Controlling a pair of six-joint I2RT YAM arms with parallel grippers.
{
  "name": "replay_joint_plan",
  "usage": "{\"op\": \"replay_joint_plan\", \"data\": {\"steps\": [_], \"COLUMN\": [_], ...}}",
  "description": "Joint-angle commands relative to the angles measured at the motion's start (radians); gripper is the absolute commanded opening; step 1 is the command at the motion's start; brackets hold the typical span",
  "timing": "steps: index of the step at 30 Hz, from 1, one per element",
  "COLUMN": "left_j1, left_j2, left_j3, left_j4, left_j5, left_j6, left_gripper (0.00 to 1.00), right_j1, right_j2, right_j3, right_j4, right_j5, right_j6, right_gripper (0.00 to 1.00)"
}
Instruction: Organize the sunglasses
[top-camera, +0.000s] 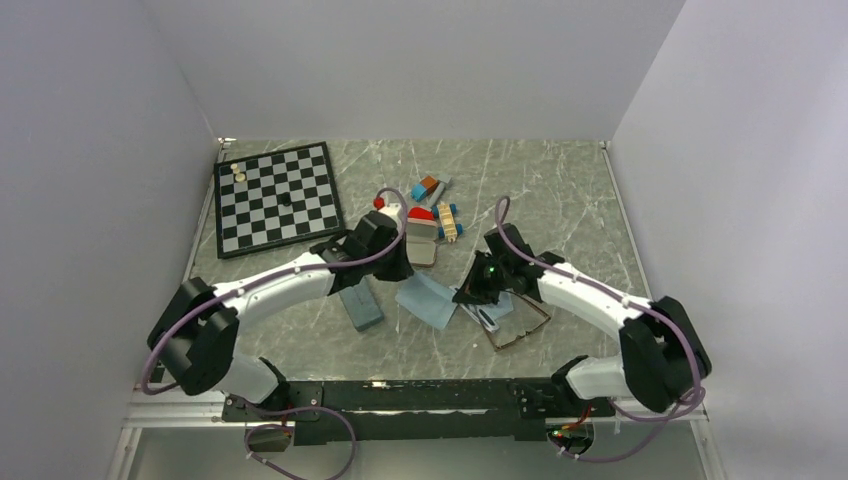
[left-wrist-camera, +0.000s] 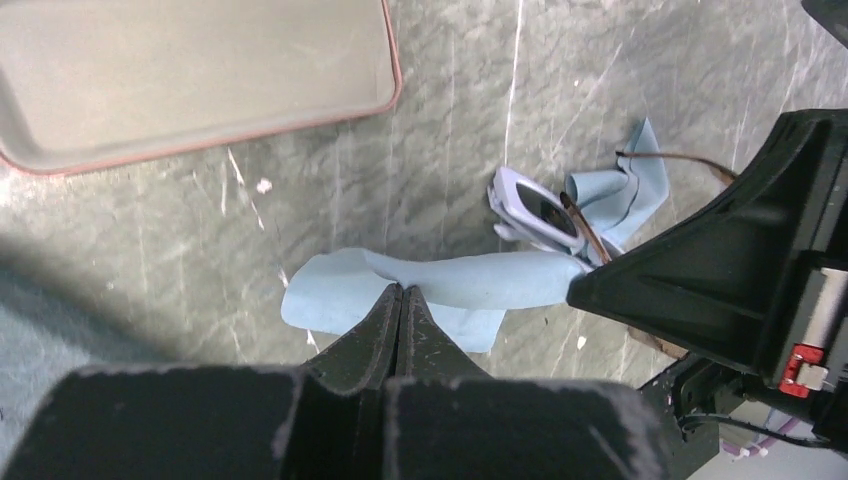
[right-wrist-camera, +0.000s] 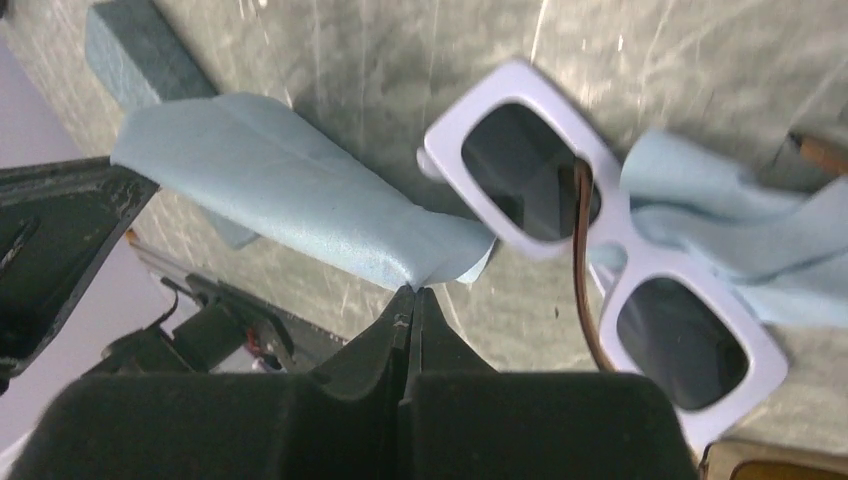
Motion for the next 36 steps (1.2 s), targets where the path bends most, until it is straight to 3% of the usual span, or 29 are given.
{"op": "replay_joint_plan", "data": {"steps": [1,6,16,36], "left_j1": [0.034,0.049,0.049,0.049], "left_j2": [0.060,0.132,0.108,0.091], "left_j3": [0.075,0.090,0.012,-0.045], "left_j4": [0.078,0.055,0.024,-0.023], "left_j5": [0.052,0.094,0.063,0.013], "left_j6": [0.047,0.039,0.023,0.012], "left_gripper": [0.00,0.00,0.00,0.00], "right_j1": [-0.026,-0.028,0.008,0.141], "right_j2": [0.086,0.129,0.167,0.201], "right_j3": [0.081,0.084,0.061,0.046], "right_j4": [0.041,0.054,0.070,0.068], "right_j5": [0.012,-0.028,-0.053,0.087], "right_j6": [-0.082,-0.087,-0.066,0.028], "right_gripper": [0.00,0.00,0.00,0.00]}}
